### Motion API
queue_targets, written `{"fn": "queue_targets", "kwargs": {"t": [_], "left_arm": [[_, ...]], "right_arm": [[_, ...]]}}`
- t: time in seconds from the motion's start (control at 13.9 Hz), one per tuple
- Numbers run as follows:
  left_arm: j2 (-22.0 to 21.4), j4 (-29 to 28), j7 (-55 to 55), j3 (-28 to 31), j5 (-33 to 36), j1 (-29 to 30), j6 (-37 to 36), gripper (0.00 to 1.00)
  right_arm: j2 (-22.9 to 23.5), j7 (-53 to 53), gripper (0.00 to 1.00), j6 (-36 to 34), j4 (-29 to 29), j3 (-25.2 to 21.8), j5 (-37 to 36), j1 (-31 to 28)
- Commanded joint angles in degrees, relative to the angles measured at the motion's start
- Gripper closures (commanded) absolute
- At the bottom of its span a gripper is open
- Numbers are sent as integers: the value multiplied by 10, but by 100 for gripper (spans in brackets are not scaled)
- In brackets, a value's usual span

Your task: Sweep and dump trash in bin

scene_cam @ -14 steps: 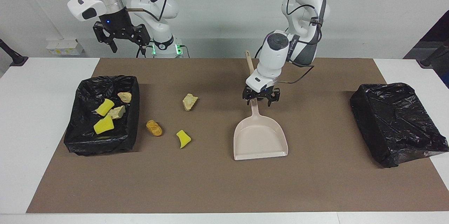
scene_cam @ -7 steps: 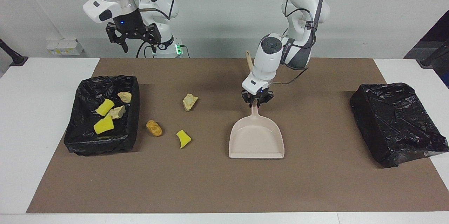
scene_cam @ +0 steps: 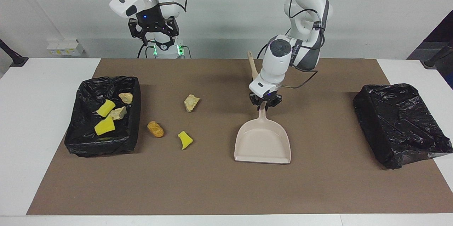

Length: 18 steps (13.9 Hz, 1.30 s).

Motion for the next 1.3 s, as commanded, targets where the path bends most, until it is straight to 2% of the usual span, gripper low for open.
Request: {"fn": "queue_targets", "kwargs": {"t": [0.0,0.29,0.43,0.72,0.94,1.01,1.22], "left_arm": [[-2,41,81,-4,8,45,-62,100],[-9,57,219,-3,9,116,-104,100],[-10,58,285,-3,10,144,-107,100],[-10,57,508,-3,14,208,-112,100],[-11,52,638,-3,14,231,-113,100],[-16,48,689,-2,15,236,-115,100],[-36,11,787,-1,15,252,-111,100]], "right_arm": [[-53,-10,0,46,-87,-1,18,38],[-44,53,0,101,-128,-1,41,128],[0,118,0,147,-129,-1,41,190],[137,244,0,285,-108,0,21,308],[236,340,0,295,-43,0,-32,366],[256,366,0,308,-41,0,-38,383],[270,383,0,356,-72,0,-39,418]]}}
